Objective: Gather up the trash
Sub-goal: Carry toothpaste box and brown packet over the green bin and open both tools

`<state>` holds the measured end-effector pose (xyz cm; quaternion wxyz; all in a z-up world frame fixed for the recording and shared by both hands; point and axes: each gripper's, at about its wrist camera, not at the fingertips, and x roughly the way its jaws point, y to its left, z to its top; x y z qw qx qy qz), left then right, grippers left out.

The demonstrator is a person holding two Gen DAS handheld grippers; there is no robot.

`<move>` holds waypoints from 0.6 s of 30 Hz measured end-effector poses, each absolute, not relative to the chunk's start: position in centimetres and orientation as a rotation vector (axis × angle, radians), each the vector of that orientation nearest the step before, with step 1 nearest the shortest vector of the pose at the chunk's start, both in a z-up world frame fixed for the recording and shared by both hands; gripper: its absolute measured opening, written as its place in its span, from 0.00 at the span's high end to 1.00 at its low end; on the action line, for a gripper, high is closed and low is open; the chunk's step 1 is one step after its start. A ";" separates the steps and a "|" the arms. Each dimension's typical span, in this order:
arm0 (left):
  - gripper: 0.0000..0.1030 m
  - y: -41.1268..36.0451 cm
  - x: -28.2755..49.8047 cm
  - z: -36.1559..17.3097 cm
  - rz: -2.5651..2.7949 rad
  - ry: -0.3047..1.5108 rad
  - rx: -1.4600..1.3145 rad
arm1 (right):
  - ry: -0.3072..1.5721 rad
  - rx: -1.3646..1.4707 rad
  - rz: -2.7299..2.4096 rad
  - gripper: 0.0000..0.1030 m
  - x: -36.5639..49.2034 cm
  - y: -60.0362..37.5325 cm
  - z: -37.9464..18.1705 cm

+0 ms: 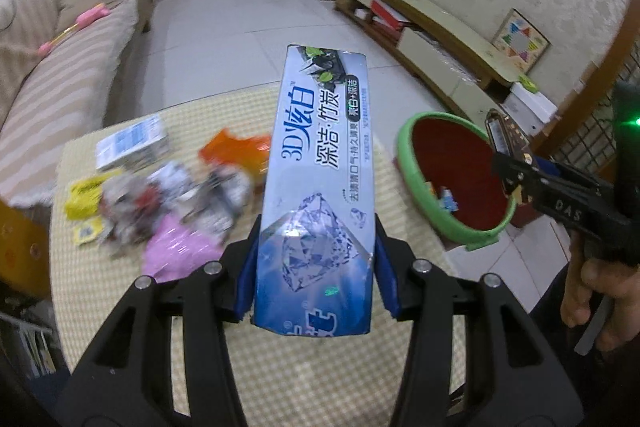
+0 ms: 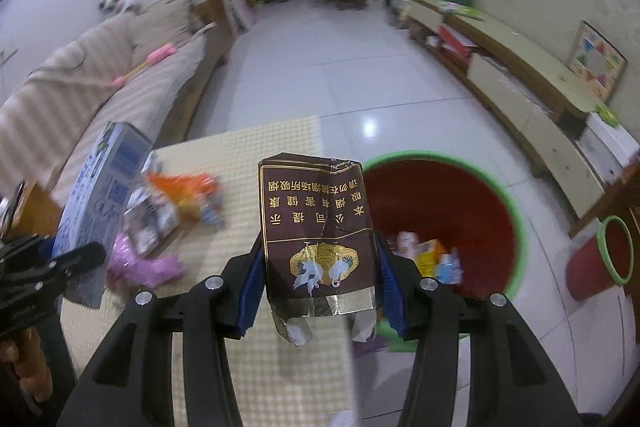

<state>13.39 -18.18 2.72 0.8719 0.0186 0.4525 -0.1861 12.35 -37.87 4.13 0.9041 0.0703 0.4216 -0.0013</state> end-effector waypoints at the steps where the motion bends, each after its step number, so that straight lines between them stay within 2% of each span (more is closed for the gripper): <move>1: 0.54 -18.9 13.4 2.7 -0.400 0.944 0.046 | 0.867 0.154 -0.021 0.53 12.4 -38.8 4.3; 18: 0.54 -30.1 16.7 3.0 -0.605 0.959 0.097 | 0.861 0.232 -0.198 0.53 12.6 -48.6 4.3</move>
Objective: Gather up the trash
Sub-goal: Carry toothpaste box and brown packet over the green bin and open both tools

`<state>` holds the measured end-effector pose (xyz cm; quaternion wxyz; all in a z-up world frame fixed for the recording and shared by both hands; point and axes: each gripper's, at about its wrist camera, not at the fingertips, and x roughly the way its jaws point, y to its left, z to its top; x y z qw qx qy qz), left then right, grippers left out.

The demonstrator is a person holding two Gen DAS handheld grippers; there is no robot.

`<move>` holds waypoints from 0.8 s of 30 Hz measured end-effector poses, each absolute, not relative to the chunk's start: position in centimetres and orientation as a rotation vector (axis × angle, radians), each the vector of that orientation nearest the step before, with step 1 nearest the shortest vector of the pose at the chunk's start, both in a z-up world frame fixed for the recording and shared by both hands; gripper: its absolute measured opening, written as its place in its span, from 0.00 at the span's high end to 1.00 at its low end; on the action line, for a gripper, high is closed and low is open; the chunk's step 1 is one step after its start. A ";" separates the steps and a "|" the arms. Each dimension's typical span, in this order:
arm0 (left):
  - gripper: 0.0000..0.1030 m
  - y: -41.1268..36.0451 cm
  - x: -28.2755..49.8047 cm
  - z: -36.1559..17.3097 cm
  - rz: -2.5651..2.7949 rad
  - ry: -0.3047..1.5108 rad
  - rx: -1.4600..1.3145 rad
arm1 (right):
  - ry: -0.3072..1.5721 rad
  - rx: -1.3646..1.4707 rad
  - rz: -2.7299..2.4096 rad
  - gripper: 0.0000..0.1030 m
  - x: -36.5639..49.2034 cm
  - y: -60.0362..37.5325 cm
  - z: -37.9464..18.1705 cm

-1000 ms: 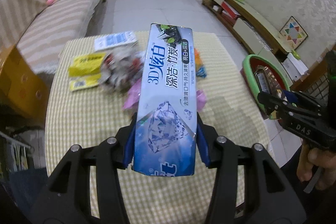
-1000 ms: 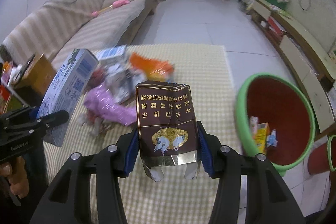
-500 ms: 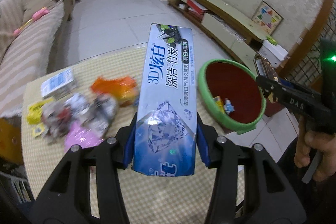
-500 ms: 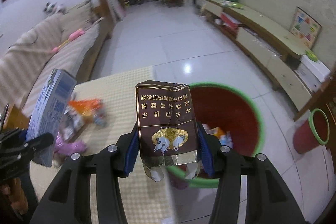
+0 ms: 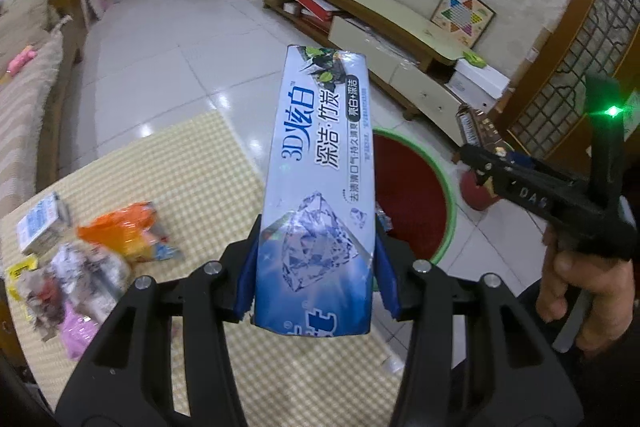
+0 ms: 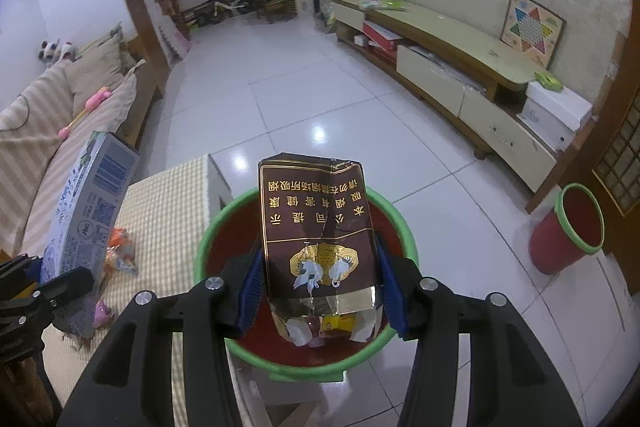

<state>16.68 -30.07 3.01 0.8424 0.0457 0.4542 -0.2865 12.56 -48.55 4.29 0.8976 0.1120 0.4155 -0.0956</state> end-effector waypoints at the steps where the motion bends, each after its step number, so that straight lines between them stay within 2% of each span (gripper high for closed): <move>1: 0.54 -30.7 17.0 2.8 -0.621 0.969 0.093 | 0.868 0.241 -0.201 0.53 12.7 -48.8 4.0; 24: 0.54 -36.8 20.0 -1.0 -0.698 1.054 0.135 | 0.891 0.306 -0.224 0.53 14.8 -50.0 2.3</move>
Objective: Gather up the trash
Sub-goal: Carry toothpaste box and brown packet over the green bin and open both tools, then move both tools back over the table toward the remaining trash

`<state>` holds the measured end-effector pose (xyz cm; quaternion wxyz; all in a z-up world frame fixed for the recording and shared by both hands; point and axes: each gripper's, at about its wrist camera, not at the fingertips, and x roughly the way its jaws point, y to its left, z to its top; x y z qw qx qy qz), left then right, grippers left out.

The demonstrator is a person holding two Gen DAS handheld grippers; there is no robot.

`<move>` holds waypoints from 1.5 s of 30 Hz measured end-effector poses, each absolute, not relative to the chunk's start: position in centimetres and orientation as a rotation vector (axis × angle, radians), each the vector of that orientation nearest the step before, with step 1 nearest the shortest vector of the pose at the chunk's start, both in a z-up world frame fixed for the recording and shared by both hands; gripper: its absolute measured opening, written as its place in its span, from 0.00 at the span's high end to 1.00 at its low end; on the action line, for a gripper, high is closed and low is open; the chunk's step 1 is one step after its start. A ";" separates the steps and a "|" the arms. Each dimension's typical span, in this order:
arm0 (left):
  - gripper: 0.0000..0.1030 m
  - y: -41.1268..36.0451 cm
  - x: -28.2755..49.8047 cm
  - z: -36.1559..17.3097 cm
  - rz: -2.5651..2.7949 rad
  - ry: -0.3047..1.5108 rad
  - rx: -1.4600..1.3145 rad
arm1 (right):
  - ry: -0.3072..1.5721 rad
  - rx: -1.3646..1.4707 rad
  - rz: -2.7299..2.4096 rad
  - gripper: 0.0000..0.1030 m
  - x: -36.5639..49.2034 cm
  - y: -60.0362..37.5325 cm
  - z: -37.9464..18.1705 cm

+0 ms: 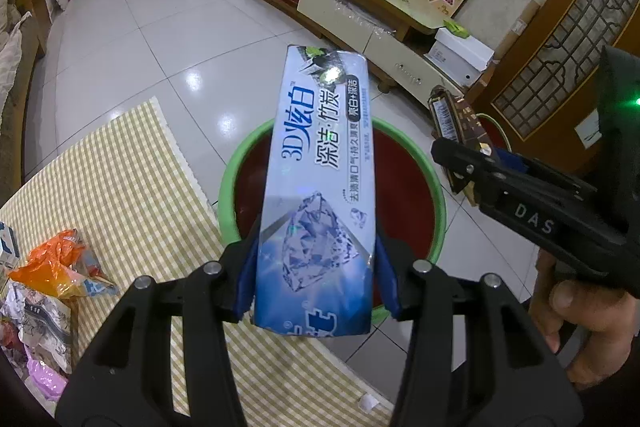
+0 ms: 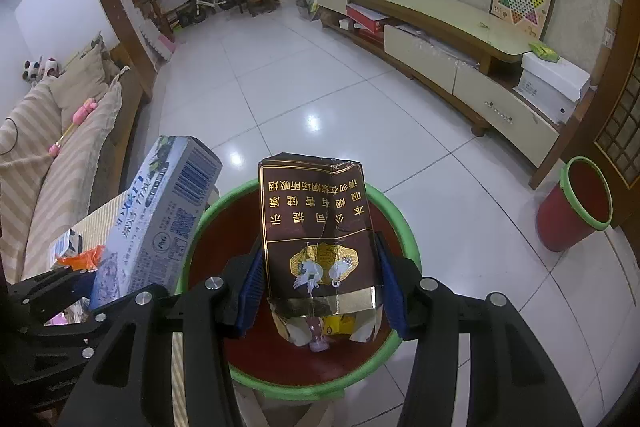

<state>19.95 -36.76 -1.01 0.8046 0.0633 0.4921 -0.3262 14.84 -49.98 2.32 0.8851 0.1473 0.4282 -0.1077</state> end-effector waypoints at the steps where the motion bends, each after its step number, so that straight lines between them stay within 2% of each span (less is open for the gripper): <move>1: 0.52 -36.9 20.0 -1.0 -0.696 1.053 0.138 | 0.891 0.308 -0.227 0.53 14.9 -50.0 2.3; 2: 0.49 -37.0 20.1 -1.0 -0.692 1.051 0.142 | 0.890 0.309 -0.231 0.52 15.0 -50.1 2.2; 4: 0.21 -37.0 20.0 -1.0 -0.681 1.040 0.148 | 0.893 0.314 -0.239 0.50 15.0 -50.3 2.1; 7: 0.14 -36.5 19.8 -0.9 -0.663 1.023 0.153 | 0.890 0.319 -0.244 0.45 15.0 -50.4 2.2; 9: 0.10 -35.9 19.7 -0.9 -0.650 1.027 0.144 | 0.884 0.312 -0.245 0.34 15.0 -50.2 2.4; 12: 0.06 -35.1 19.7 -0.6 -0.633 1.021 0.129 | 0.875 0.297 -0.240 0.27 15.0 -49.9 2.7; 15: 0.05 -34.1 19.6 0.0 -0.611 1.011 0.119 | 0.871 0.292 -0.239 0.18 15.1 -50.1 2.7; 20: 0.05 -32.1 18.9 0.7 -0.577 1.003 0.118 | 0.865 0.285 -0.235 0.11 15.2 -49.7 2.9; 34: 0.05 -21.6 15.7 2.5 -0.417 0.979 0.045 | 0.863 0.190 -0.119 0.09 15.6 -42.8 3.5; 45: 0.05 -9.6 12.0 0.5 -0.243 0.991 -0.006 | 0.905 0.043 0.057 0.09 14.6 -33.1 1.7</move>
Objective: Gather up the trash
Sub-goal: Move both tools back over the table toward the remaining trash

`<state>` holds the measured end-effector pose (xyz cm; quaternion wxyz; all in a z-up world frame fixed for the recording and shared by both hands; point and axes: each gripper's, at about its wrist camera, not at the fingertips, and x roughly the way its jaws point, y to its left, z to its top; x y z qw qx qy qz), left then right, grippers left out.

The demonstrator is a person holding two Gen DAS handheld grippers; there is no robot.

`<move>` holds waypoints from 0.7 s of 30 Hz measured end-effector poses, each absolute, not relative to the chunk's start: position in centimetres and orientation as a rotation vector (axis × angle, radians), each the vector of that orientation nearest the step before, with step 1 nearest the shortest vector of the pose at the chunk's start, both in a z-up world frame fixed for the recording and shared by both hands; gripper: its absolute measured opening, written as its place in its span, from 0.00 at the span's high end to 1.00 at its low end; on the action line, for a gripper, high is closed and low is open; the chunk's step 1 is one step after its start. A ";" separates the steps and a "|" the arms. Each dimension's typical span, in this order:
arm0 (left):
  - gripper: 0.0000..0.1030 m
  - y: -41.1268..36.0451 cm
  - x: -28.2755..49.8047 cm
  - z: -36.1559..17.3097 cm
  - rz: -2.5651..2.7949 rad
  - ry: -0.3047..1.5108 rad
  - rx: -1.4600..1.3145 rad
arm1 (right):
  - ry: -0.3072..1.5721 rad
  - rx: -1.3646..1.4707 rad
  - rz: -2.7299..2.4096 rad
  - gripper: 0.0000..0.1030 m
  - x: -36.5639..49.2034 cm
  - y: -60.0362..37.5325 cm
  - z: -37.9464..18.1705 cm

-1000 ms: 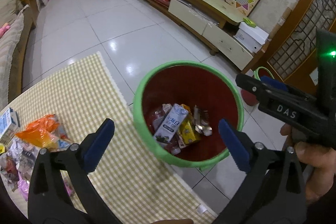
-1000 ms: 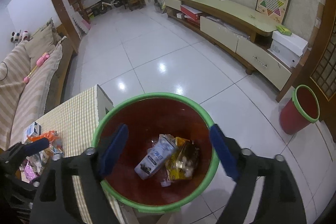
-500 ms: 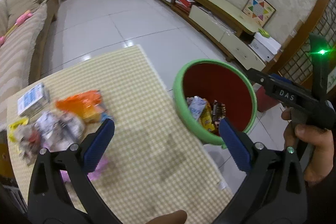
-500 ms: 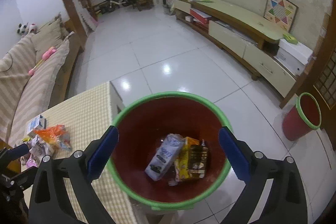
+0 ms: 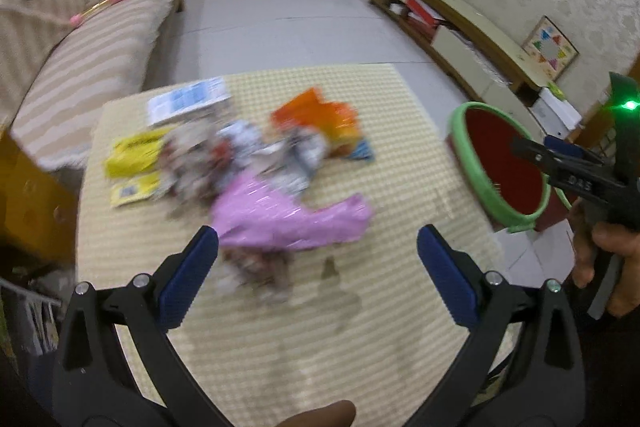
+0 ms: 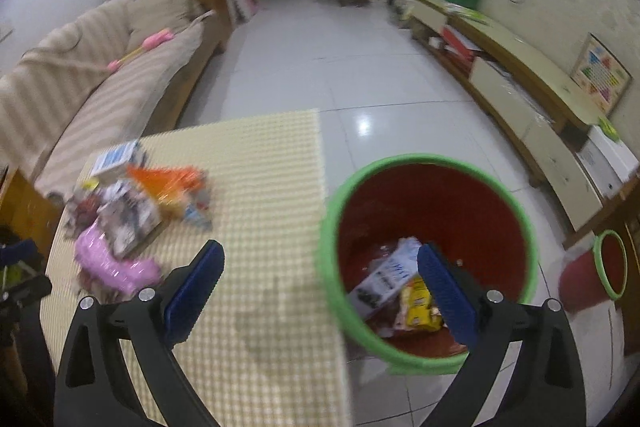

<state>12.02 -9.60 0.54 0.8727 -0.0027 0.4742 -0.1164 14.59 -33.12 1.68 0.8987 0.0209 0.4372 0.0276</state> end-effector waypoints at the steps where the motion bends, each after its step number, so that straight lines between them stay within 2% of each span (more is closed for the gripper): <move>1: 0.05 -8.8 11.7 0.4 -0.234 0.992 -0.015 | 0.910 0.034 0.081 0.09 14.4 -32.0 1.5; 10: 0.05 -0.5 10.8 -1.0 -0.126 1.002 -0.120 | 0.932 -0.105 0.268 0.09 13.0 -22.8 -0.5; 21: 0.05 3.9 11.1 -2.8 -0.092 1.019 -0.176 | 0.920 -0.300 0.379 0.09 13.4 -15.6 -3.0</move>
